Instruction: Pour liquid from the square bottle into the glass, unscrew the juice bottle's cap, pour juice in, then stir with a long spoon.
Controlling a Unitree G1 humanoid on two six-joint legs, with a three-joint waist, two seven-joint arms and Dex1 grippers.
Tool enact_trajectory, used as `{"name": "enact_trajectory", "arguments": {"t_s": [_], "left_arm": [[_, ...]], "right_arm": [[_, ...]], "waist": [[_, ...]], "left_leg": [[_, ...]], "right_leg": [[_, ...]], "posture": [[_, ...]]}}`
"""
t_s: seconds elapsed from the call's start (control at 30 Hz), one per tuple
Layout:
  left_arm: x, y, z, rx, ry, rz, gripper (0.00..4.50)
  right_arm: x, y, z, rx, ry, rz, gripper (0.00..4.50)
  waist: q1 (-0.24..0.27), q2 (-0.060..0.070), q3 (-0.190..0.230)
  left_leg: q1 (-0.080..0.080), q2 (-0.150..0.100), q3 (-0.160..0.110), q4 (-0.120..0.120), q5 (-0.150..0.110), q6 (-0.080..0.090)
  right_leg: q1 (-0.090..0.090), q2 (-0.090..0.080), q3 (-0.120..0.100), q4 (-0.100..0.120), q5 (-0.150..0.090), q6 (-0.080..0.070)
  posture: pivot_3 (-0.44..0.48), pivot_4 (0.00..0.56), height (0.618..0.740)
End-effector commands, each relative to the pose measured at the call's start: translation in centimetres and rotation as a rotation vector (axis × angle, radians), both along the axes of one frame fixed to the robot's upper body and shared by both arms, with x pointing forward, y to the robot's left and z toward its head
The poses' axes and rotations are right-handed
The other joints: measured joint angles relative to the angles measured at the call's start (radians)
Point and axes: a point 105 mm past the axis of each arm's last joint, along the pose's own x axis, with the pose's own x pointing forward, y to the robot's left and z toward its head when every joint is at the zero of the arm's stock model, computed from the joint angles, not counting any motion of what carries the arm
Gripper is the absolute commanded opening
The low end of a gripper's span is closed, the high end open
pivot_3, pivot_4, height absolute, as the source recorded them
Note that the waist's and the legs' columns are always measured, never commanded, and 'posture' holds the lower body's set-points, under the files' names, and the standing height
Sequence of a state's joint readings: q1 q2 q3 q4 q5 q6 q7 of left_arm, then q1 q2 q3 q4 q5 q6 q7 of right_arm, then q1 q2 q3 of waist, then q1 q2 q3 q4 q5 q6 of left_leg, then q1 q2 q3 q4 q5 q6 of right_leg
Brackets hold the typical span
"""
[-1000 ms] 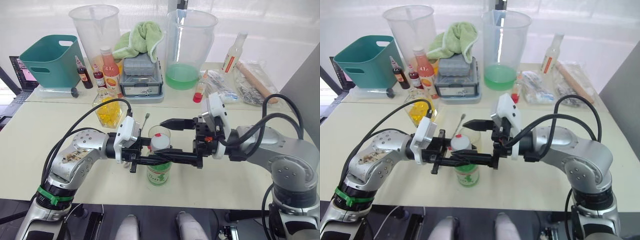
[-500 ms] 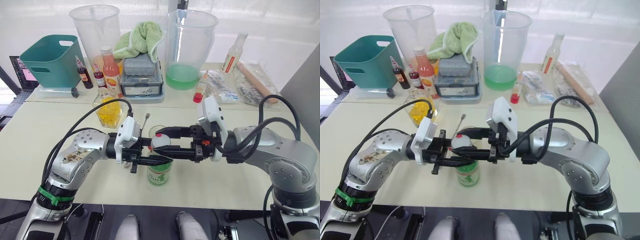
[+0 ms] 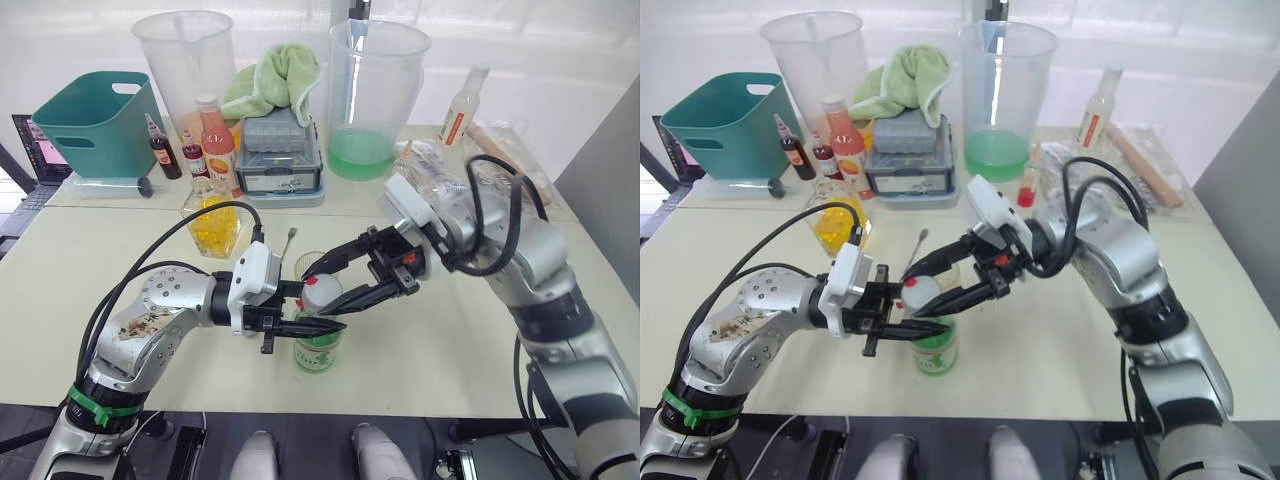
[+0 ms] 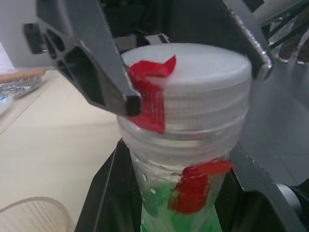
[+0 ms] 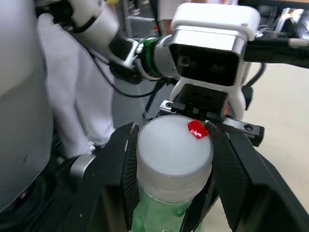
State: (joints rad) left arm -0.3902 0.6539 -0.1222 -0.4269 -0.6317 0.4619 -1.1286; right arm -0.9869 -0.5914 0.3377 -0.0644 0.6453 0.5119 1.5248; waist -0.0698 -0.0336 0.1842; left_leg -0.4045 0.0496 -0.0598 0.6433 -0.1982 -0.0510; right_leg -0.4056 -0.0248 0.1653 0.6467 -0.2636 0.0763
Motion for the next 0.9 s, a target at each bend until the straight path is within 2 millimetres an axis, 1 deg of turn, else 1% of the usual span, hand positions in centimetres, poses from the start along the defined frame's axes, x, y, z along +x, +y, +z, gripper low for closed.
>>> {"name": "enact_trajectory", "arguments": {"t_s": [0.03,0.13,0.17,0.23,0.3,0.37,0.43,0.5,0.63,0.73,0.9], "left_arm": [[0.4,0.2,-1.7,0.048,0.06,0.056,1.42],[0.4,0.1,-1.8,0.046,0.059,0.058,1.42],[0.4,0.1,-1.8,0.045,0.059,0.059,1.42],[0.6,0.0,-1.8,0.042,0.057,0.061,1.42],[0.6,0.0,-1.8,0.04,0.056,0.06,1.42],[0.8,-0.1,-1.8,0.037,0.055,0.054,1.42],[1.0,-0.2,-1.6,0.028,0.053,0.051,1.42],[1.2,-0.4,-1.4,0.013,0.058,0.048,1.42],[1.2,-0.7,-1.6,0.019,0.063,0.019,1.42],[1.3,-0.8,-1.6,0.021,0.068,0.003,1.42],[1.4,-0.9,-1.6,0.025,0.068,-0.014,1.42]], "right_arm": [[-0.2,-0.4,1.4,-0.014,-0.049,0.081,3.38],[-0.1,-1.1,2.1,-0.018,0.003,0.052,4.39],[0.1,-1.3,2.5,0.003,0.023,0.023,4.46],[0.2,-1.8,3.1,0.055,0.064,-0.057,4.46],[0.0,-2.2,3.3,0.093,0.084,-0.12,4.46],[-0.6,-2.4,3.0,0.131,0.117,-0.21,4.46],[-1.2,-2.4,2.3,0.164,0.138,-0.324,4.46],[-1.7,-2.4,1.7,0.175,0.136,-0.4,4.46],[-1.4,-2.5,0.8,0.21,0.145,-0.593,4.46],[-1.4,-2.4,0.4,0.2,0.118,-0.658,4.46],[-1.6,-2.3,0.0,0.19,0.126,-0.696,4.46]], "waist": [[0.003,0.0,0.0],[0.006,0.0,0.0],[0.005,0.0,0.0],[0.005,0.0,0.0],[0.006,0.0,0.0],[0.01,0.0,0.0],[0.012,0.0,0.0],[0.013,0.0,0.0],[0.016,0.0,0.0],[0.022,0.0,0.0],[0.026,0.0,0.0]], "left_leg": [[0.0,0.0,0.0,0.0,0.0,0.0],[-0.001,-0.001,-0.001,0.0,0.0,0.0],[-0.001,-0.001,0.0,0.0,0.0,0.0],[-0.001,-0.001,0.0,0.0,0.0,0.0],[-0.001,-0.001,-0.001,0.0,0.0,0.0],[-0.001,-0.001,-0.001,0.0,0.0,0.0],[-0.001,-0.001,-0.001,0.0,0.0,0.0],[-0.002,-0.001,-0.001,0.0,0.0,0.0],[-0.001,-0.001,-0.001,0.001,0.0,0.0],[-0.001,-0.001,0.0,0.001,0.001,-0.001],[-0.002,-0.001,0.0,0.001,0.001,-0.001]], "right_leg": [[0.0,0.0,0.0,0.0,0.0,0.0],[0.0,-0.001,-0.001,-0.001,0.0,0.0],[0.0,-0.001,-0.001,-0.001,0.0,0.0],[0.0,-0.001,-0.001,-0.001,0.0,0.0],[0.0,-0.001,-0.001,0.0,0.0,0.0],[0.0,-0.001,-0.001,0.0,0.0,0.0],[0.0,-0.001,-0.001,-0.001,0.0,0.0],[0.0,-0.001,-0.001,-0.001,0.0,0.0],[0.0,-0.001,0.0,-0.001,0.0,0.0],[0.0,-0.001,0.0,-0.001,0.0,0.0],[0.0,-0.001,0.0,-0.003,0.0,0.0]], "posture": [[0.0,0.15,0.728],[0.0,0.15,0.728],[0.0,0.15,0.728],[0.0,0.15,0.728],[0.0,0.15,0.728],[0.0,0.15,0.728],[0.0,0.15,0.728],[0.0,0.15,0.728],[0.0,0.15,0.728],[0.0,0.15,0.728],[0.0,0.15,0.728]]}}
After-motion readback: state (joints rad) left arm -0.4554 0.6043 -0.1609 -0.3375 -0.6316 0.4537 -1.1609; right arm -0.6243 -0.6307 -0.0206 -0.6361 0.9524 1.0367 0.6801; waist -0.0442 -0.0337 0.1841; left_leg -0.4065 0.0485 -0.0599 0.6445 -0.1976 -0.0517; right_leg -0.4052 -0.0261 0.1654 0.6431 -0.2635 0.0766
